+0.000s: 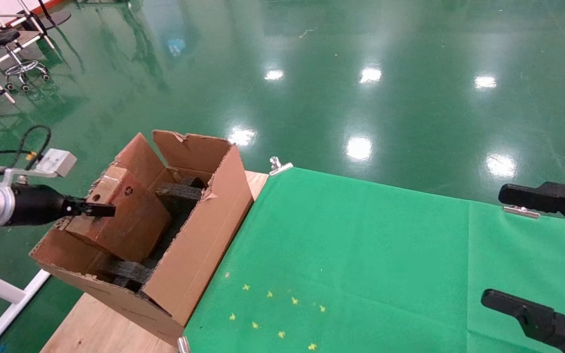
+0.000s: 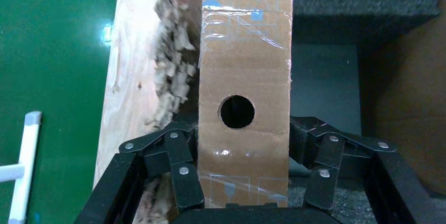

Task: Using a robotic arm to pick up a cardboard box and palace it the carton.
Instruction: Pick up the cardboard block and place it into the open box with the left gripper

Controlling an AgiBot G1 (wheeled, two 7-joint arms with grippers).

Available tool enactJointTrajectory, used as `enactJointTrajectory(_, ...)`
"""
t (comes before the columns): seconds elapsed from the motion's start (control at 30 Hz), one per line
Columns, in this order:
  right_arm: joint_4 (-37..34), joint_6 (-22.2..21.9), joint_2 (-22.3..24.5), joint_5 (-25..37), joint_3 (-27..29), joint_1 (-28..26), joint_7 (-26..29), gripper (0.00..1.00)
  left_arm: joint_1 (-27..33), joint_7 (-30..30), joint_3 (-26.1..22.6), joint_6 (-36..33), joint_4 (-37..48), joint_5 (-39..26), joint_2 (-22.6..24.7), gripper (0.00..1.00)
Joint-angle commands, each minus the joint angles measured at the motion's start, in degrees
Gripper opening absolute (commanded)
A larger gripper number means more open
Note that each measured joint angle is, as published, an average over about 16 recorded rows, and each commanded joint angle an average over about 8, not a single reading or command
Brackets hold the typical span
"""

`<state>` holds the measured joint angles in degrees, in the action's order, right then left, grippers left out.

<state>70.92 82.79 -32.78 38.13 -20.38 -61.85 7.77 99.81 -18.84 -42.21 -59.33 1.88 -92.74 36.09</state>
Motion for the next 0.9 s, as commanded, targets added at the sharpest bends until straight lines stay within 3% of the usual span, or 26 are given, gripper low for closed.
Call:
enactJointTrajectory(0.03,0.0,0.0,0.0,0.0,0.0,0.0,0.0,1.0,-0.7,-0.2,0.0,0.5,0.1,0.0,0.5,0.0)
enactJointTrajectory(0.57,0.0,0.0,0.0,0.0,0.0,0.0,0.0,1.0,-7.1,-1.4,1.0,5.7,0.0,1.4,3.4,0.0)
enactJointTrajectory(0.9,0.0,0.0,0.0,0.0,0.0,0.0,0.0,1.0,-10.5,-2.5,1.7,12.8,-0.3,2.4,5.1,0.01)
